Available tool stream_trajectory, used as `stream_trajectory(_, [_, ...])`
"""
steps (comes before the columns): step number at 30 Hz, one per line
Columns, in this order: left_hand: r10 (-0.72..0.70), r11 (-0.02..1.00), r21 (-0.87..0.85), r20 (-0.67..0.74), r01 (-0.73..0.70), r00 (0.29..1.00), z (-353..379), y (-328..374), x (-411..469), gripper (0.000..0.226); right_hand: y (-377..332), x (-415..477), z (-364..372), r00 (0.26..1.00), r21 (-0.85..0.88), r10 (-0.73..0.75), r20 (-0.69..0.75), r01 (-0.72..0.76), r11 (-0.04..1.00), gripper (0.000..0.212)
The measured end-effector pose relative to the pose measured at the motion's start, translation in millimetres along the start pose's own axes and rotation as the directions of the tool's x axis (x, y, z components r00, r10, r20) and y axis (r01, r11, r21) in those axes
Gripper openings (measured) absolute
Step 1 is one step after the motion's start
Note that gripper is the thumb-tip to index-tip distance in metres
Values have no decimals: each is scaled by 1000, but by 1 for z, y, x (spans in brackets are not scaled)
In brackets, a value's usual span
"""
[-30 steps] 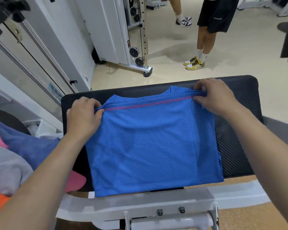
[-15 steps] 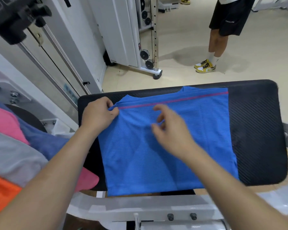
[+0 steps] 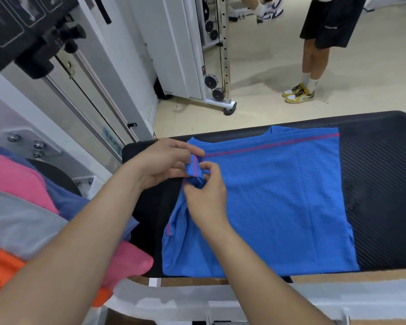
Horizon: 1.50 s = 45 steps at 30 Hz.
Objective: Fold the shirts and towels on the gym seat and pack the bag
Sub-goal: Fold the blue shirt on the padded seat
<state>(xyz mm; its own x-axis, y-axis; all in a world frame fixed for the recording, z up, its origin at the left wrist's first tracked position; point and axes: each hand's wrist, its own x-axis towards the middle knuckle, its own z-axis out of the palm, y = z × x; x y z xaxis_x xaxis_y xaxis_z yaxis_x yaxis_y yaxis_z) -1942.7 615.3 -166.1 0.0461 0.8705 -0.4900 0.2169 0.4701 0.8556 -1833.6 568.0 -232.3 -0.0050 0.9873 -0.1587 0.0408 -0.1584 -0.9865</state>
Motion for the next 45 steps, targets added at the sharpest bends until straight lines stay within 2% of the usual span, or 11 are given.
stream_trajectory(2, [16, 998, 54, 78, -20, 997, -3, -2, 1, 45, 4, 5, -3, 997, 51, 72, -28, -70, 996, 25])
stream_trajectory(5, [132, 890, 435, 36, -134, 991, -5, -2, 5, 48, 8, 9, -13, 986, 229, 160, 48, -167, 959, 14])
stream_trajectory(9, [214, 739, 647, 39, -188, 976, 1, 8, 7, 21, 16, 12, -24, 973, 331, 213, 85, -229, 915, 15])
stream_trajectory(13, [382, 631, 732, -2, -259, 924, 10, 9, 18, 4, 14, 7, -40, 960, 354, 244, 137, -278, 893, 40])
stream_trajectory(16, [561, 567, 708, 41, -421, 827, 26, 13, 28, 4, 19, -2, -57, 940, 325, 236, 248, -310, 893, 26])
stream_trajectory(18, [587, 615, 601, 84, -511, 805, 40, 20, 34, 6, 24, -9, -69, 944, 315, 215, 252, -290, 904, 8])
stream_trajectory(21, [573, 682, 469, 134, -561, 808, 64, 30, 44, 18, 31, -21, -91, 938, 365, 221, 267, -311, 878, 20])
stream_trajectory(27, [616, 576, 540, 206, -614, 760, 114, 43, 69, 18, 36, -41, -141, 940, 553, 204, 275, -328, 766, 17])
stream_trajectory(33, [621, 354, 712, 305, -606, 722, 152, 54, 89, 12, 47, -44, -171, 967, 347, 248, -54, -215, 913, 17])
stream_trajectory(38, [601, 154, 814, 372, -560, 707, 176, 54, 104, 15, 53, -42, -200, 922, -53, 90, -377, -118, 992, 32])
stream_trajectory(45, [643, -223, 903, 420, -368, 640, 197, 45, 109, 28, 74, -39, -233, 936, -419, 105, -337, -249, 873, 42])
